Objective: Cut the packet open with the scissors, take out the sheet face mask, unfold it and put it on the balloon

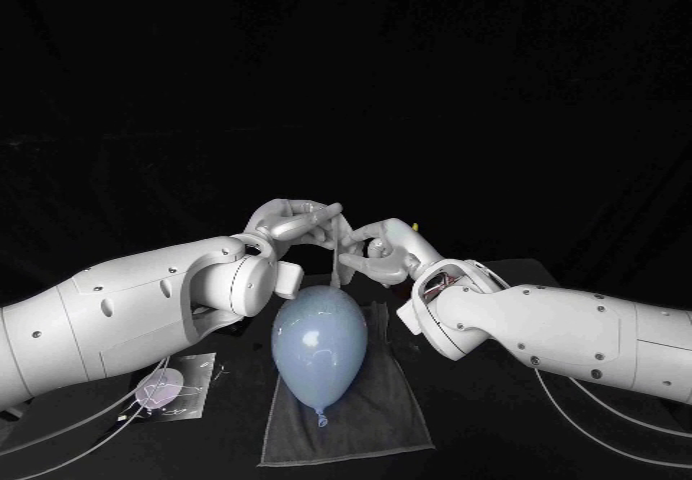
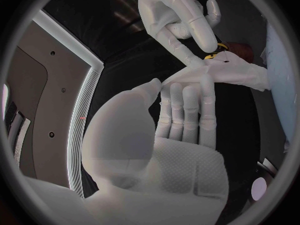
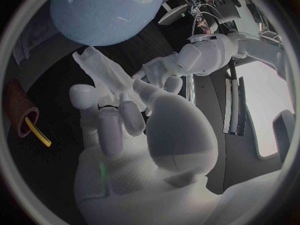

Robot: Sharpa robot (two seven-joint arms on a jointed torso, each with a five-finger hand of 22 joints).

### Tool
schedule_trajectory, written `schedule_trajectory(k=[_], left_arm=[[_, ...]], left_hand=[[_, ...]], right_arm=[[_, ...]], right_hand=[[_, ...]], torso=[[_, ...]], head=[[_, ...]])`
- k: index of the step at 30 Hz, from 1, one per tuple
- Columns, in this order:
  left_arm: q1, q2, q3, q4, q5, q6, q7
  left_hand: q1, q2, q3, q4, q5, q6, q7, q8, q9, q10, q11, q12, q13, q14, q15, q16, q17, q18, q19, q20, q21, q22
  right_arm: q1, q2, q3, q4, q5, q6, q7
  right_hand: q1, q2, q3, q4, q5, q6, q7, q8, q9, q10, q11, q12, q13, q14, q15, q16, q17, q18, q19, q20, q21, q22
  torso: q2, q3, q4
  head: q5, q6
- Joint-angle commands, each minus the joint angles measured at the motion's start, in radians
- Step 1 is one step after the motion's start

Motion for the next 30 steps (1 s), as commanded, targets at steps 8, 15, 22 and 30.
schedule_trajectory(k=[8, 15, 22, 30], left_arm=[[0.001, 0.010, 0.002, 0.007, 0.002, 0.018, 0.004], [0.001, 0.014, 0.002, 0.007, 0.002, 0.020, 0.004], [0.001, 0.020, 0.002, 0.006, 0.000, 0.018, 0.006], [0.001, 0.021, 0.002, -0.002, -0.003, 0.007, 0.010]], left_hand=[[0.013, -0.001, 0.002, 0.003, 0.007, -0.005, -0.003, 0.007, 0.016, -0.005, -0.002, 0.006, 0.002, -0.004, -0.005, 0.005, 0.001, 0.020, 0.003, 0.003, -0.003, -0.001], [0.013, -0.001, 0.002, 0.003, 0.007, -0.005, -0.003, 0.007, 0.016, -0.005, -0.002, 0.006, 0.002, -0.004, -0.005, 0.005, 0.001, 0.020, 0.003, 0.003, -0.003, -0.001], [0.014, -0.001, 0.002, 0.003, 0.007, -0.006, -0.003, 0.007, 0.017, -0.005, -0.002, 0.006, 0.002, -0.004, -0.005, 0.005, 0.001, 0.020, 0.003, 0.003, -0.003, -0.001], [0.016, -0.001, 0.002, 0.003, 0.007, -0.007, -0.003, 0.006, 0.017, -0.006, -0.002, 0.006, 0.002, -0.004, -0.005, 0.005, 0.002, 0.020, 0.003, 0.003, -0.003, -0.001]], right_arm=[[0.001, 0.024, 0.001, -0.027, -0.015, 0.053, -0.006], [0.001, 0.030, 0.001, -0.032, -0.014, 0.079, 0.005], [0.001, 0.034, 0.001, -0.035, -0.015, 0.096, 0.009], [0.001, 0.029, 0.001, -0.033, 0.005, 0.104, 0.043]], right_hand=[[-0.001, -0.031, -0.040, 0.006, 0.000, -0.033, 0.008, -0.027, -0.010, -0.037, 0.009, -0.026, -0.024, -0.021, 0.016, -0.013, -0.019, 0.017, -0.036, 0.008, -0.040, -0.025], [0.000, -0.040, -0.055, 0.008, 0.005, -0.039, 0.010, -0.032, -0.012, -0.046, 0.012, -0.030, -0.031, -0.027, 0.019, -0.013, -0.023, 0.019, -0.043, 0.012, -0.046, -0.029], [0.047, -0.001, -0.039, -0.004, -0.007, 0.005, 0.005, -0.014, -0.006, -0.041, 0.007, -0.014, -0.022, -0.025, 0.016, -0.005, -0.015, 0.016, -0.034, 0.011, -0.028, -0.013], [0.110, 0.072, 0.048, -0.045, -0.040, 0.114, -0.022, 0.027, 0.002, -0.012, -0.017, 0.021, 0.006, -0.006, -0.003, 0.012, 0.013, 0.007, -0.004, -0.003, 0.026, 0.029]], torso=[[0.000, 0.0003, -0.0001], [0.000, 0.0007, -0.0006], [-0.001, 0.0000, 0.0004], [0.000, -0.0002, 0.0001]], head=[[-0.002, -0.001], [0.000, -0.003], [0.001, -0.004], [0.001, -0.006]])
